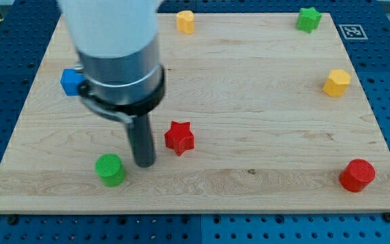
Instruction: Push green circle towards bottom left
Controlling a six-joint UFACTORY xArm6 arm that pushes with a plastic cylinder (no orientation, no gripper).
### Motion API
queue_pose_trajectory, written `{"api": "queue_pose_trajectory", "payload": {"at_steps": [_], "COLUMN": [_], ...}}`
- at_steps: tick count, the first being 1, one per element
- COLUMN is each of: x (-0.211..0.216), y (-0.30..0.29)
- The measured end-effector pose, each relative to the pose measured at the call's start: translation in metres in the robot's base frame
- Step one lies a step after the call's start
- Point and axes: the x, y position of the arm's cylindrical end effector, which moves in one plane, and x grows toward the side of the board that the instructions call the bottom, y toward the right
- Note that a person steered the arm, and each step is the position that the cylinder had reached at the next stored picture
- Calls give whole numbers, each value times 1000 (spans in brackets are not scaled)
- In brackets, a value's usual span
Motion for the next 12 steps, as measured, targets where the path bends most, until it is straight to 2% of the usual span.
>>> {"api": "queue_pose_trajectory", "payload": {"at_steps": [2,3,5,6,9,12], "x": [24,23,37,60,60,61], "y": [-75,-75,-21,-31,-51,-113]}}
